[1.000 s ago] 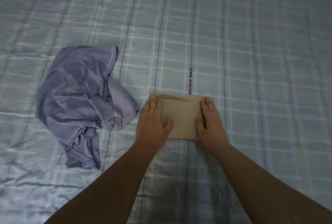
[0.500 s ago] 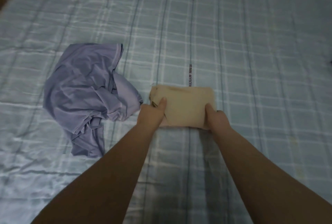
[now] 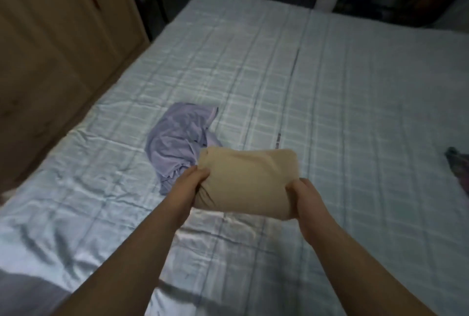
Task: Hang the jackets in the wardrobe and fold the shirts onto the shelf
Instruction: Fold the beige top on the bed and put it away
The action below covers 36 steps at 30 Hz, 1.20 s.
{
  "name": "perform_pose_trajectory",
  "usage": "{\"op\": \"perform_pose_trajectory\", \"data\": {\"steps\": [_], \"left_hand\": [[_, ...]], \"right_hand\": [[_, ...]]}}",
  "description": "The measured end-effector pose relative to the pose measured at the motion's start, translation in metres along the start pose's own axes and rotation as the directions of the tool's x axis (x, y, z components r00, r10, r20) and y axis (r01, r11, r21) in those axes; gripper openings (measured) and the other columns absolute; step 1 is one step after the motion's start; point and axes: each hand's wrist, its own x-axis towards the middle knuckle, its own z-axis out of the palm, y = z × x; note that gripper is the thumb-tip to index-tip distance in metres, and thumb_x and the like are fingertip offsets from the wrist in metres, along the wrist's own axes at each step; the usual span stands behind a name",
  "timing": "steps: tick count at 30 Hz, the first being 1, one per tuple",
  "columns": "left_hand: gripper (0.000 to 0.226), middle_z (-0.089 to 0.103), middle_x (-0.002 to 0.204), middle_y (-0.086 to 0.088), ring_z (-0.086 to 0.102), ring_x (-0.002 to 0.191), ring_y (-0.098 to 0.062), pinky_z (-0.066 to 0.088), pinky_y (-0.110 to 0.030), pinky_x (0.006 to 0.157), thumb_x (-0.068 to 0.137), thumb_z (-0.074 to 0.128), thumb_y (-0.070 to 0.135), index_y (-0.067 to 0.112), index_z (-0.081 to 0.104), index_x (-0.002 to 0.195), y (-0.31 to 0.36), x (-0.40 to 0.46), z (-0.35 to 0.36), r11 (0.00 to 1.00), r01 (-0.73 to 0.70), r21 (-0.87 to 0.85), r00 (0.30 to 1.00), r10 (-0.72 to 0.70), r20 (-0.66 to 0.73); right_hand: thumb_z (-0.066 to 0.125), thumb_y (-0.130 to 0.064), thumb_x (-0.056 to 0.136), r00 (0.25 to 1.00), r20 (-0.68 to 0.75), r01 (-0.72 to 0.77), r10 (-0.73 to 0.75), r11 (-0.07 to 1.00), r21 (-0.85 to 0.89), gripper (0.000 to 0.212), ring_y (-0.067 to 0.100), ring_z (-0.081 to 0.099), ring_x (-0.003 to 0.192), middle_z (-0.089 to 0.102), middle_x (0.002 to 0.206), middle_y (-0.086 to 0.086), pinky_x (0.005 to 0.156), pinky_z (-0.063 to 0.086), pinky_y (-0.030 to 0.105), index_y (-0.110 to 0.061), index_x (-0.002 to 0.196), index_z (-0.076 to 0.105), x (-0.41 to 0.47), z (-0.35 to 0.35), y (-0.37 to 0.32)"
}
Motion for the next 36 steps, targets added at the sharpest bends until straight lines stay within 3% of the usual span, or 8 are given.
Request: {"op": "perform_pose_trajectory", "data": {"steps": [4, 7, 11, 14, 20, 25, 31, 36], "left_hand": [[0.063, 0.069, 0.121, -0.006, 0.064, 0.113, -0.024, 0.048, -0.043, 0.098, 0.069, 0.072, 0.042, 0.017, 0.061, 0.126, 0.060, -0.118, -0.050, 0.989, -0.149, -0.009, 0.988, 0.149, -0.045], [0.077, 0.070, 0.120, -0.003, 0.065, 0.112, -0.018, 0.048, -0.041, 0.099, 0.068, 0.070, 0.069, 0.019, 0.063, 0.126, 0.082, -0.200, -0.087, 0.979, -0.202, 0.029, 0.963, 0.204, -0.178], [0.078, 0.070, 0.112, 0.005, 0.065, 0.102, -0.011, 0.052, -0.036, 0.091, 0.075, 0.048, 0.085, 0.024, 0.067, 0.121, 0.081, -0.289, -0.136, 0.962, -0.245, 0.123, 0.811, 0.273, -0.517], [0.061, 0.069, 0.110, 0.009, 0.064, 0.102, -0.014, 0.054, -0.045, 0.091, 0.080, 0.050, 0.079, 0.033, 0.069, 0.115, 0.064, -0.341, -0.181, 0.960, -0.278, 0.019, 0.669, 0.208, -0.713], [0.026, 0.073, 0.090, 0.008, 0.064, 0.087, -0.008, 0.049, -0.027, 0.079, 0.094, 0.059, 0.044, 0.024, 0.074, 0.089, 0.028, -0.417, -0.276, 0.914, -0.404, 0.031, 0.376, 0.197, -0.905], [0.029, 0.067, 0.077, 0.005, 0.056, 0.076, -0.008, 0.044, -0.031, 0.072, 0.097, 0.059, 0.035, 0.015, 0.071, 0.081, -0.007, -0.466, -0.385, 0.886, -0.463, 0.007, 0.198, 0.111, -0.974], [0.027, 0.073, 0.088, 0.000, 0.064, 0.086, -0.014, 0.050, -0.037, 0.085, 0.091, 0.060, 0.049, 0.027, 0.073, 0.083, -0.011, -0.521, -0.537, 0.850, -0.526, -0.031, 0.119, 0.038, -0.992], [0.027, 0.074, 0.086, 0.000, 0.063, 0.082, -0.011, 0.051, -0.037, 0.084, 0.097, 0.058, 0.036, 0.020, 0.074, 0.084, 0.015, -0.542, -0.636, 0.826, -0.563, -0.032, 0.080, 0.016, -0.997]], "right_hand": [[0.054, -0.038, 0.075, 0.978, 0.197, 0.076, -0.073, 0.997, -0.006, 0.040, 0.020, 0.057, 0.087, 0.062, 0.103, 0.004, 0.065, 0.046, 0.034, -0.021, 0.112, 0.057, -0.083, 0.032, -0.059], [0.056, -0.054, 0.091, 0.948, 0.305, 0.115, -0.091, 0.992, -0.060, 0.033, 0.018, 0.059, 0.096, 0.063, 0.104, -0.004, 0.086, 0.051, 0.040, -0.028, 0.112, 0.057, -0.134, 0.069, -0.085], [0.043, -0.079, 0.076, 0.836, 0.463, 0.433, -0.296, 0.874, -0.222, 0.084, 0.025, 0.056, 0.122, 0.058, 0.136, 0.006, 0.109, 0.041, 0.041, -0.018, 0.133, 0.058, -0.206, 0.131, -0.100], [0.042, -0.053, 0.100, 0.765, 0.540, 0.549, -0.351, 0.794, -0.262, 0.056, 0.030, 0.050, 0.127, 0.053, 0.141, 0.014, 0.101, 0.036, 0.029, -0.012, 0.136, 0.055, -0.253, 0.180, -0.096], [0.041, -0.048, 0.101, 0.636, 0.721, 0.559, -0.276, 0.809, -0.183, 0.026, 0.012, 0.057, 0.088, 0.061, 0.106, -0.001, 0.081, 0.038, 0.030, -0.028, 0.101, 0.057, -0.328, 0.299, -0.064], [0.046, -0.047, 0.100, 0.521, 0.839, 0.506, -0.159, 0.848, -0.153, 0.025, 0.008, 0.065, 0.091, 0.068, 0.100, -0.011, 0.074, 0.049, 0.029, -0.031, 0.102, 0.064, -0.394, 0.425, -0.034], [0.051, -0.067, 0.088, 0.456, 0.890, 0.402, -0.005, 0.893, -0.201, 0.040, 0.021, 0.068, 0.103, 0.070, 0.116, -0.007, 0.089, 0.054, 0.055, -0.045, 0.118, 0.064, -0.467, 0.593, 0.002], [0.049, -0.067, 0.091, 0.407, 0.913, 0.383, 0.021, 0.904, -0.192, 0.033, 0.020, 0.066, 0.102, 0.071, 0.109, -0.007, 0.092, 0.054, 0.050, -0.046, 0.109, 0.067, -0.508, 0.698, 0.002]]}}
